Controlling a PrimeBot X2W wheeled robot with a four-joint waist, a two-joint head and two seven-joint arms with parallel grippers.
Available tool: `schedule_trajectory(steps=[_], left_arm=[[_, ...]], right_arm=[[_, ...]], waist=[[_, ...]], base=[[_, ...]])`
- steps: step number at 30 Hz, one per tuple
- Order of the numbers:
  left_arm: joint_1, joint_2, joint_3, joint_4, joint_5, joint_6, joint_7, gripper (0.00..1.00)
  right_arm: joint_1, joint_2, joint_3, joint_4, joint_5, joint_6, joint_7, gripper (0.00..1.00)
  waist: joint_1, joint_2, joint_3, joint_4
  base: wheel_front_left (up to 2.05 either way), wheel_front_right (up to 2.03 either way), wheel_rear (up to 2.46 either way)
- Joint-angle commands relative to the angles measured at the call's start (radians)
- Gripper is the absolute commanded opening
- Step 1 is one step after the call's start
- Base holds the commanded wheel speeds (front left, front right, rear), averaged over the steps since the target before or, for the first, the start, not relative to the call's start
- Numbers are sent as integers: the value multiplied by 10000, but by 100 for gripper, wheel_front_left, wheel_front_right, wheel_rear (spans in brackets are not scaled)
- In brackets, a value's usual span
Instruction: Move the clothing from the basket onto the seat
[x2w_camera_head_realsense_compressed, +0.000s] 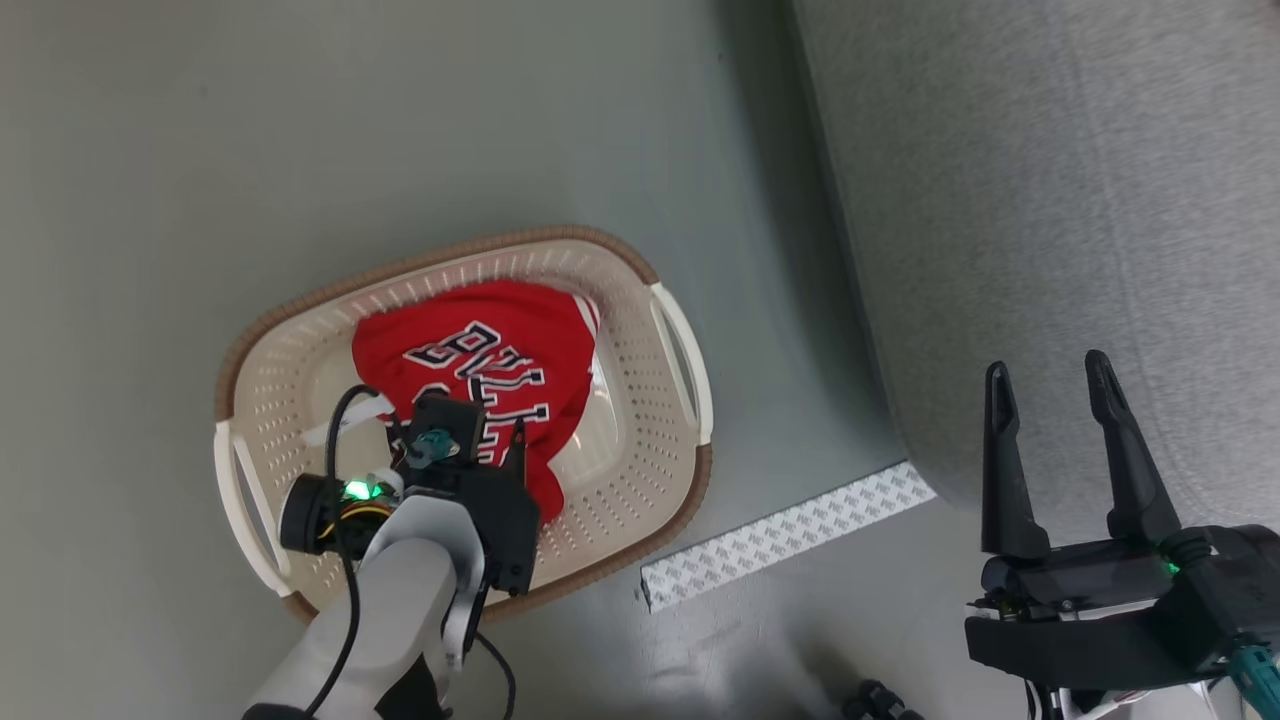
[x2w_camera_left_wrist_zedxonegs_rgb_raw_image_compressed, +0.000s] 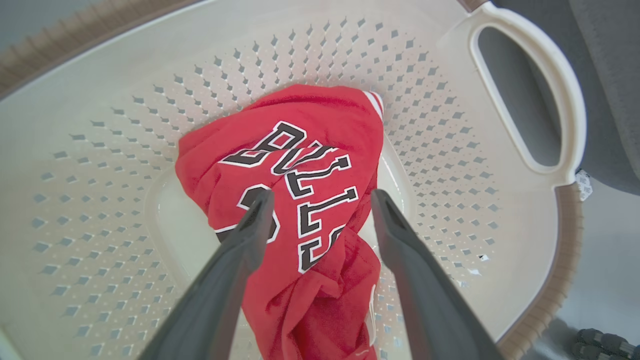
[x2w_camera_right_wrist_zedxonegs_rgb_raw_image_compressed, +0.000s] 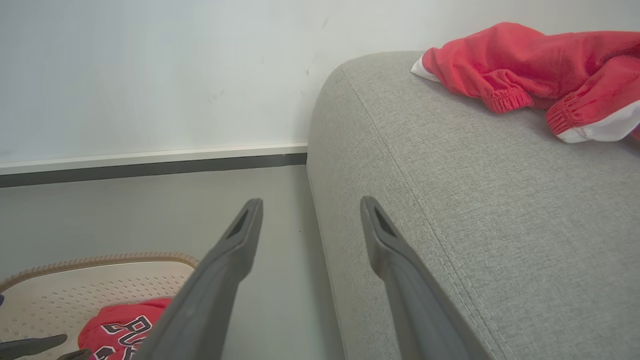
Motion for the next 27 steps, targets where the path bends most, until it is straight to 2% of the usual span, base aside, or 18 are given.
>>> schedule_trajectory(steps=[1,9,14,18,27], left_arm=[[-140,51,-181,-32,-235,98,-8,100],[-790,62,-2200,9,-1463,924,965,100],[-1080,56,-2983,-98,-2246,1182,845,100],[-1227,62,-3403,130,-2824,1183,554,100],[-1533,54,-4175,1058,-3581,946,331,100]], right_arm=[[5,17,-18,-88,-35,-3,-8,100],[209,15,-279,-455,-231,-3,-9,100],[185,15,-901,-1019,-255,-3,-7,100],[80,17,-1275,-1479,36,-3,-9,100],[253,20,-1734,-1885,-92,-3,-9,100]], waist=[[-2,-3,508,94],[-2,-3,991,467],[-2,-3,1141,697],[-2,-3,1189,820],[-2,-3,1383,918]], base=[[0,0,0],[0,0,0],[0,0,0],[0,0,0],[0,0,0]])
